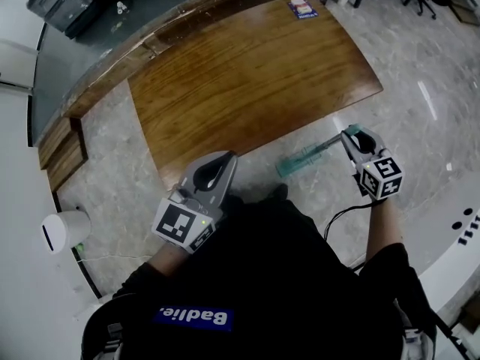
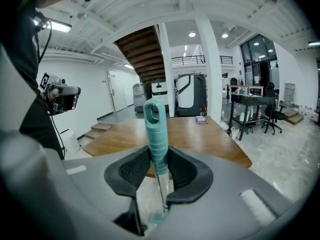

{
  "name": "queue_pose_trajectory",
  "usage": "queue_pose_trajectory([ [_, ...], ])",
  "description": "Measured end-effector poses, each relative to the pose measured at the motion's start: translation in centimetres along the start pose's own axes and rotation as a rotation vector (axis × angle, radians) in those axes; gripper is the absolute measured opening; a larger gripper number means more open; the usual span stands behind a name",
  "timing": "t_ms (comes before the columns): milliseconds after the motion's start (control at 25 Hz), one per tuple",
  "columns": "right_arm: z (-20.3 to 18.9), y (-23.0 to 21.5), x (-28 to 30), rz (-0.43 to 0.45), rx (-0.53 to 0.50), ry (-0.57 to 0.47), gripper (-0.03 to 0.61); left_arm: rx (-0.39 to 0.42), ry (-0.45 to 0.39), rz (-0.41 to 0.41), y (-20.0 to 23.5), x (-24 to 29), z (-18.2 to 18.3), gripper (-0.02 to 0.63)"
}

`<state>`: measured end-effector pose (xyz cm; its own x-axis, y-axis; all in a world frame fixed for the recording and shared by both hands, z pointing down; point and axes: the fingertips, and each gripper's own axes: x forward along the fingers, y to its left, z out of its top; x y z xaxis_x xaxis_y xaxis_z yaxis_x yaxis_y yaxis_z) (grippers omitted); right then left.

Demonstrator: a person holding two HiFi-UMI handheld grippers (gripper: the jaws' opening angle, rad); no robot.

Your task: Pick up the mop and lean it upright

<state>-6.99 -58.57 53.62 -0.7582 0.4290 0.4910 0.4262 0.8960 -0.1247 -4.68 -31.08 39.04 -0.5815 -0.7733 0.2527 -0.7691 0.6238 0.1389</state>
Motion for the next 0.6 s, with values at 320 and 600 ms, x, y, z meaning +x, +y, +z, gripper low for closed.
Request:
queue_pose_trajectory([
  [320, 1.1, -0.3, 2.6, -0.013, -0.007, 0.018, 0.115, 0.000, 0.003, -0.009, 0.7, 0.4, 0.1, 0.018],
  [600, 2.1, -0.2, 5.2, -0.005, -0.029, 0.065, 0.115, -0.006, 0.003, -0.014, 0.8, 0.1, -0.2, 0.018],
])
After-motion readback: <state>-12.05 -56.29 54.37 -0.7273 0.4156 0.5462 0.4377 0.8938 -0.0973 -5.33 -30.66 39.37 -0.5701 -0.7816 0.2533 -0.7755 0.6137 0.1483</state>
